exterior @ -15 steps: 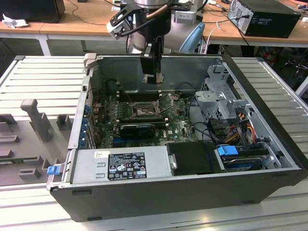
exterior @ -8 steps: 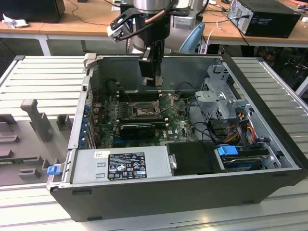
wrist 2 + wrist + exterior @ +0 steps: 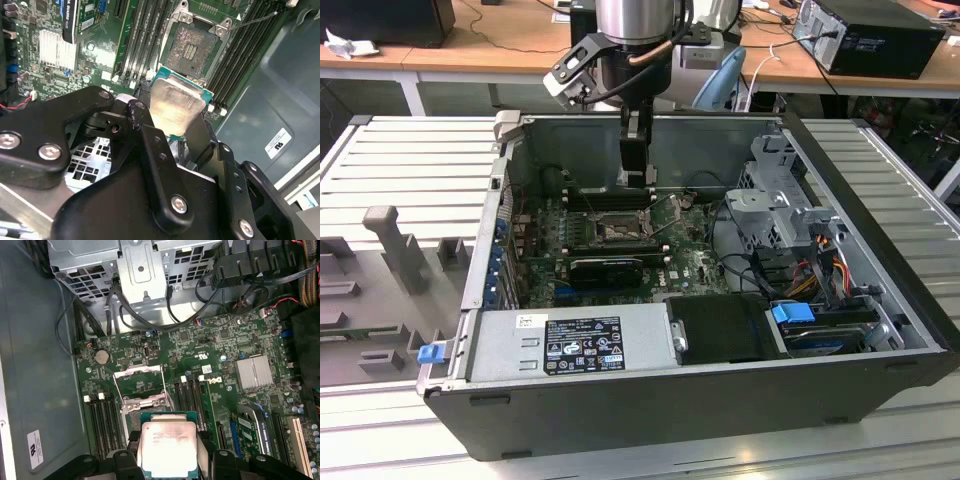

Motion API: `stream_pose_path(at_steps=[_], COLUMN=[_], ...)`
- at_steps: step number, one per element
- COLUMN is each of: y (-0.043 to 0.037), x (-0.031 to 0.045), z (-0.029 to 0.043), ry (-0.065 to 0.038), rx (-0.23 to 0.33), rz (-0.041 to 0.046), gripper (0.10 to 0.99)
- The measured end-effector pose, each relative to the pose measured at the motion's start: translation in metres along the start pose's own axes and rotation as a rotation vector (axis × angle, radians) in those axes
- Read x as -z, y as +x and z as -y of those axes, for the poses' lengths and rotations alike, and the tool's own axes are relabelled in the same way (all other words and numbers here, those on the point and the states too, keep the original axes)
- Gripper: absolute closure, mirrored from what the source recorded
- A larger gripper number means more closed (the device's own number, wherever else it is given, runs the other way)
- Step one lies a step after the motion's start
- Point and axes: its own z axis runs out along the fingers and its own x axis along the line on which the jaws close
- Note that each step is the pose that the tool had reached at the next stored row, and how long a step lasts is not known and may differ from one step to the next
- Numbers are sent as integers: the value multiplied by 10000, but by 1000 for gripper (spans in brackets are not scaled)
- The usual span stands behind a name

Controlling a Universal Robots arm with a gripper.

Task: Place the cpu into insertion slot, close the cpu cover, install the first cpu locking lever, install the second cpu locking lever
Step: 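Place the cpu into insertion slot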

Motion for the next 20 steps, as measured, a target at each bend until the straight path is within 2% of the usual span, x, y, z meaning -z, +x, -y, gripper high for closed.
stream_pose_path(at_steps=[4, 8, 11, 15, 17, 20], y=[-2, -4, -19, -19, 13, 13], x=[-92, -178, -282, -388, -442, -516], z=[19, 29, 137, 154, 165, 173], ry=[4, 21, 23, 34, 34, 39], rx=[187, 1168, 1220, 1822, 1855, 1857], rz=[-17, -104, -109, -162, -166, -165], gripper=[561, 561, 561, 561, 561, 561])
